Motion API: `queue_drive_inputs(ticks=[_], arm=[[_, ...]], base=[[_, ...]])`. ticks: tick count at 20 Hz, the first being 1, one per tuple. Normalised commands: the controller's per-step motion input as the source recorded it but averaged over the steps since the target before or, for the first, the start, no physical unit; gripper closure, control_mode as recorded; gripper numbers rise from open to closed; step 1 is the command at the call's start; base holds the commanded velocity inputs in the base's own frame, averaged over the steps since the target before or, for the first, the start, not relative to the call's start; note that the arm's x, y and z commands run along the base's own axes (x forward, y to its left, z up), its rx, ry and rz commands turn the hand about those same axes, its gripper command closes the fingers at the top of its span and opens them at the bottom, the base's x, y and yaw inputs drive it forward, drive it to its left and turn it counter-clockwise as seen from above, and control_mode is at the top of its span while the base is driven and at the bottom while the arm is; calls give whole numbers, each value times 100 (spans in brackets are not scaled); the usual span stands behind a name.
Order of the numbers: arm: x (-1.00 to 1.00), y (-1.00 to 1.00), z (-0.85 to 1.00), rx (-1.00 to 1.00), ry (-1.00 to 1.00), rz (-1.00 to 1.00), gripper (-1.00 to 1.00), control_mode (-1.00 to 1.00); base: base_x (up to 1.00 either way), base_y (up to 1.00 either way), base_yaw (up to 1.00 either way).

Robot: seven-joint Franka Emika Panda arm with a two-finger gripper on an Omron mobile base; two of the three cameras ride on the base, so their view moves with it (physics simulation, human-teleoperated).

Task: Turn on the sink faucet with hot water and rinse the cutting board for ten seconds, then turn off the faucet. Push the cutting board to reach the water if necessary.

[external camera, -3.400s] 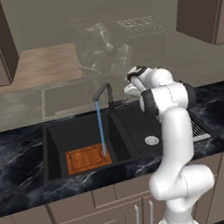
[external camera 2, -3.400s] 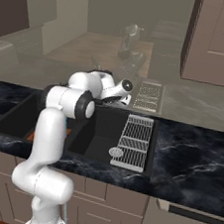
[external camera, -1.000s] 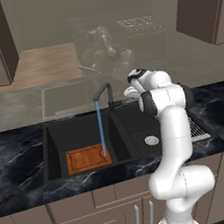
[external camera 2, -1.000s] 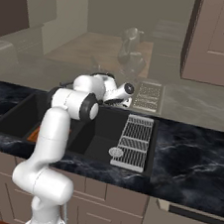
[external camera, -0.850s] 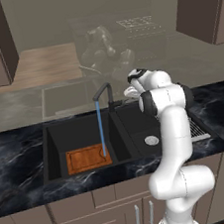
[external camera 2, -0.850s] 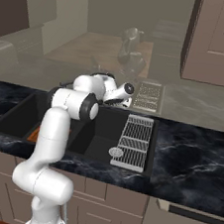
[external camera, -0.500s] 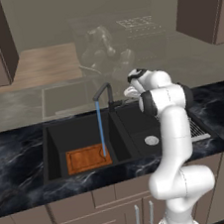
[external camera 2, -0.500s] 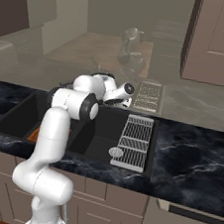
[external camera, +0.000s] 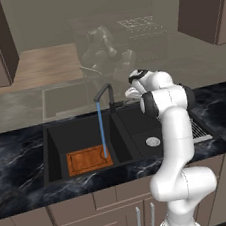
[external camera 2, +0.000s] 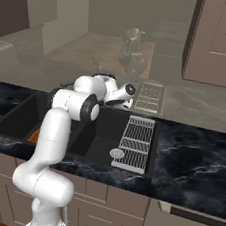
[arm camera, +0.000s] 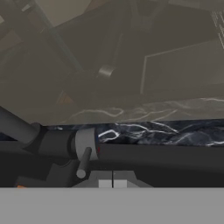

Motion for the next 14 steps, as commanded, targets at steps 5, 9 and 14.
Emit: queue_drive_inputs(ticks=[5,9,14], arm=[[0,0,0,0,0,0,100,-100],[0,0,0,0,0,0,100,-100],[0,0,0,0,0,0,100,-100]], base=[[0,0,0],[0,0,0],[0,0,0]])
